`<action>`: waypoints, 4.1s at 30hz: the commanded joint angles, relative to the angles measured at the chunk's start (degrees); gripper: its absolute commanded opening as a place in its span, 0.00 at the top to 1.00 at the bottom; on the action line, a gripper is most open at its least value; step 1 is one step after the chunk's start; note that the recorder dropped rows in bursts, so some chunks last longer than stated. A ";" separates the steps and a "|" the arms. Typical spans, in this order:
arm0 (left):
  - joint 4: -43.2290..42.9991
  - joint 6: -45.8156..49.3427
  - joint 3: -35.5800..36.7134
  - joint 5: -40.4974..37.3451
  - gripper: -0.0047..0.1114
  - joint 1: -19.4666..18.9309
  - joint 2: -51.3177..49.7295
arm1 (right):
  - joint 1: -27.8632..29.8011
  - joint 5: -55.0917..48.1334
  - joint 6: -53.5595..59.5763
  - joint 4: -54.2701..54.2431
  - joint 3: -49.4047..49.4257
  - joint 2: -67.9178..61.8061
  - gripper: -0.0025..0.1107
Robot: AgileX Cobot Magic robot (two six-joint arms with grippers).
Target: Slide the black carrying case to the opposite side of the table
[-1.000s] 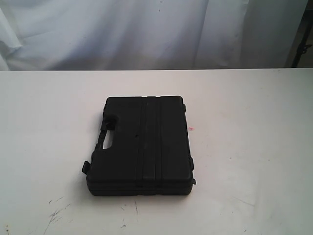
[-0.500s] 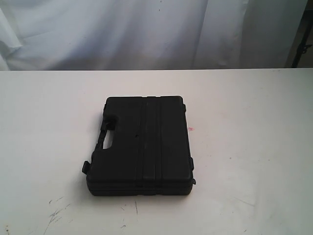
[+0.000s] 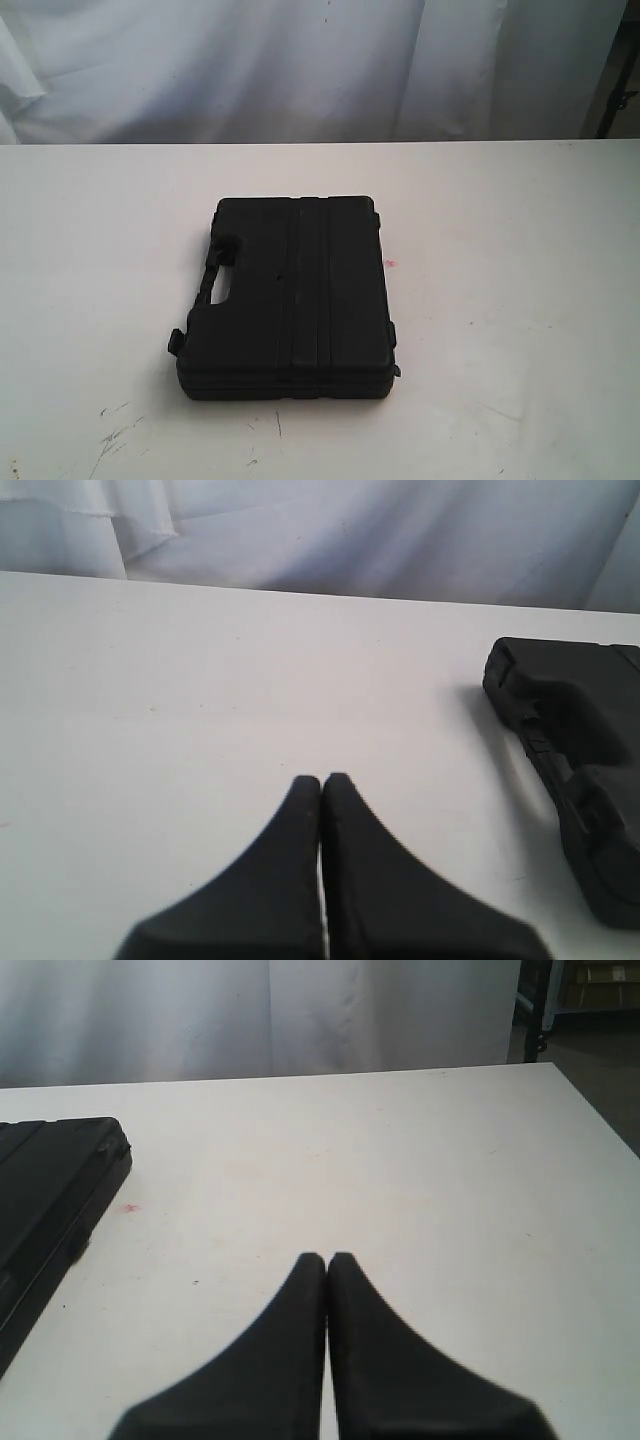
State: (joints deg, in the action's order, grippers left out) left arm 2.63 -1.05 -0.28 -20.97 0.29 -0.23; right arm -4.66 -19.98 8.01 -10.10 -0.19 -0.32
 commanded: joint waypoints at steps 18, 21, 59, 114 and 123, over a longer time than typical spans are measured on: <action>0.47 -0.37 0.28 30.27 0.96 0.25 0.23 | 0.27 0.01 -0.12 0.65 0.19 0.32 0.98; 0.47 -0.37 0.28 31.46 0.96 0.25 0.23 | 0.27 0.01 -0.12 0.65 0.19 0.32 0.98; 10.78 8.56 -50.68 -18.50 0.96 0.25 -56.32 | 0.27 0.01 -0.53 0.65 0.19 0.32 0.98; 6.60 -8.74 -81.34 -26.45 0.62 20.40 -116.10 | 0.27 0.01 -0.12 0.65 0.19 0.32 0.98; 6.84 -7.50 -81.34 -24.64 0.62 20.40 -119.65 | 0.27 0.01 -0.12 0.65 0.19 0.32 0.98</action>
State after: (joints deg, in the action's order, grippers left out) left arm 9.54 -8.98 -81.20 -46.82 20.36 -119.24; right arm -4.66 -19.98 7.45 -10.10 -0.19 -0.32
